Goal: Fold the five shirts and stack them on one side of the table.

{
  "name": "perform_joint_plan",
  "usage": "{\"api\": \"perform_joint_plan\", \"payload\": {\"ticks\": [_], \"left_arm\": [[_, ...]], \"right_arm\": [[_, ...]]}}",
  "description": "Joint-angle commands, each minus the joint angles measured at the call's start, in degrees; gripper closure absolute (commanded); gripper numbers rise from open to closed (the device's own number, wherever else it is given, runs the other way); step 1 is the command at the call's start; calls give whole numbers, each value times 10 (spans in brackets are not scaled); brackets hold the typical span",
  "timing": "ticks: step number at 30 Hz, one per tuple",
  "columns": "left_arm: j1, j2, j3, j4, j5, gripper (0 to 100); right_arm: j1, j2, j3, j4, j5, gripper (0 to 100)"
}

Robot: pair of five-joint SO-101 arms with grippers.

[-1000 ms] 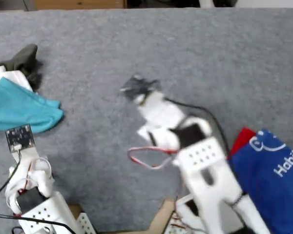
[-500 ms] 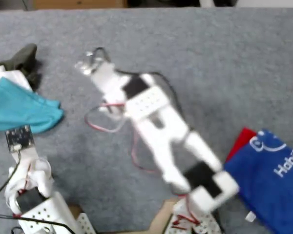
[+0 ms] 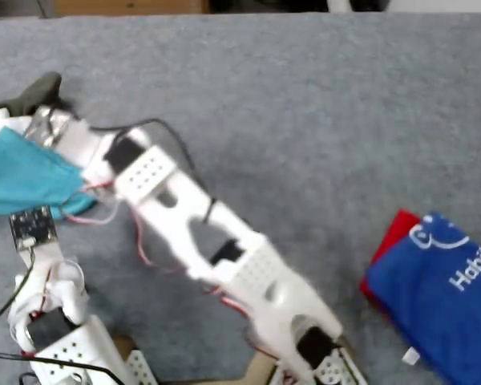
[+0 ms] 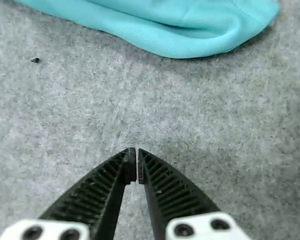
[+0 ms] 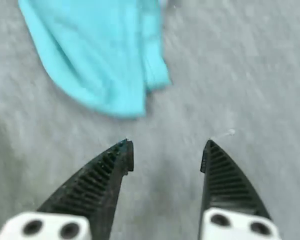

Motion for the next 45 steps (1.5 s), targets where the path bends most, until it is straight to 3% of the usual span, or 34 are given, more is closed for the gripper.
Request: {"api": "perform_joint_plan", "payload": {"ticks": [1,8,14,19,22,34,45], "left_arm": [[-4,-3,7,2,-3,970],[-4,-3,7,2,-3,970],[-4,-3,7,2,-3,970],[-4,-3,7,2,-3,970],[-4,-3,7,2,-3,970],[-4,-3,7,2,-3,970],[-4,-3,7,2,-3,970]], "right_arm": [[-28,87,-152,6,-3,768],[-39,197,-313,49,-3,768],[-38,229,-320,45,-3,777],[-36,239,-326,40,-6,975],[-25,236,-328,35,-7,973],[37,136,-392,144,-7,994],[174,-40,-391,293,-4,994]]}}
